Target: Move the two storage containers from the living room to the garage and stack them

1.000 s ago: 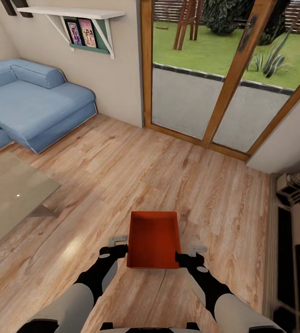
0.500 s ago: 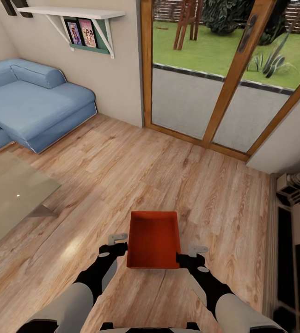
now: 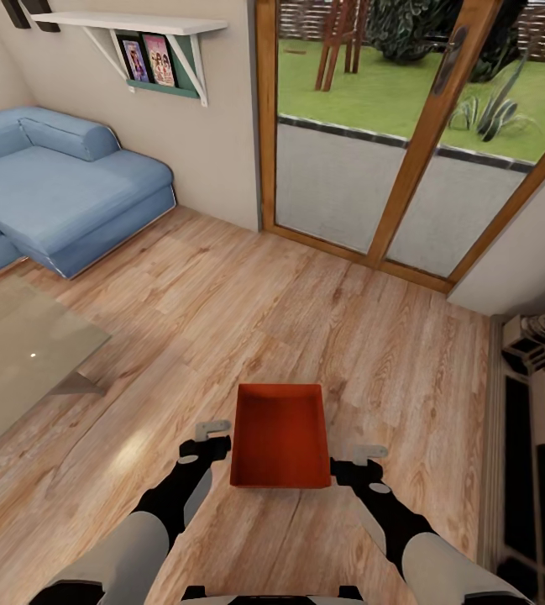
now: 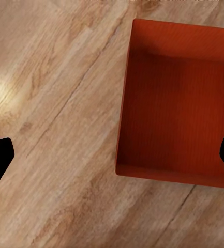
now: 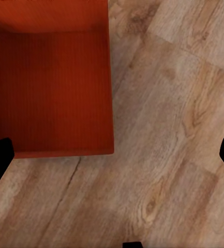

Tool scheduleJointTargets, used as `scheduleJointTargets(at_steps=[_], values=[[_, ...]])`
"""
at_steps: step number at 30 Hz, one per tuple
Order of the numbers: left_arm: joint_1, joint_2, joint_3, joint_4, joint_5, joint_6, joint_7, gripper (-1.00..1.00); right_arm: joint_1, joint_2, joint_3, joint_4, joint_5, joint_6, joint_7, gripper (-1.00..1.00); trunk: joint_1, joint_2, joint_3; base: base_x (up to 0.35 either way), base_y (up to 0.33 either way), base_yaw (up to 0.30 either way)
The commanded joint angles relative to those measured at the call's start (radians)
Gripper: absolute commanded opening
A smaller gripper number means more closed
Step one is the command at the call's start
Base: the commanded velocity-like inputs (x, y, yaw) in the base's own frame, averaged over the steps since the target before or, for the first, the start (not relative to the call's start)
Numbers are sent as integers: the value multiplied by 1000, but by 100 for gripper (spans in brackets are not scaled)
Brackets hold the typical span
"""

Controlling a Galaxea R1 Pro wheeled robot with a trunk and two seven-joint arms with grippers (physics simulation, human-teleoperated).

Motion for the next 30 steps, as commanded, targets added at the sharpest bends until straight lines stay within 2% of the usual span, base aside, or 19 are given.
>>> scheduleJointTargets(at_steps=[1,6,13,16,21,24,30], values=[[0,0,1,-2,2,5,2,100,-1,0,3,1,-5,-3,-5,100,1,-2,-1,0,0,0],[0,-1,5,-3,3,-3,9,100,-1,7,3,1,0,-4,-10,100,1,-2,-1,0,0,0],[0,-11,7,8,8,-4,64,100,-1,14,-5,-9,-12,-21,-28,100,1,-2,-1,0,0,0],[0,-11,7,15,11,-4,66,100,-1,15,-6,-10,-17,-20,-33,100,1,-2,-1,0,0,0],[0,-11,2,83,7,-5,69,100,-1,15,-4,-5,-19,-16,-35,100,1,-2,-1,0,0,0],[0,-11,-17,94,6,-4,67,100,-1,15,-4,-2,-20,-16,-35,100,1,-2,-1,0,0,0],[0,-11,-24,96,6,-4,63,100,-1,15,-2,2,-14,-17,-28,100,1,-2,-1,0,0,0]])
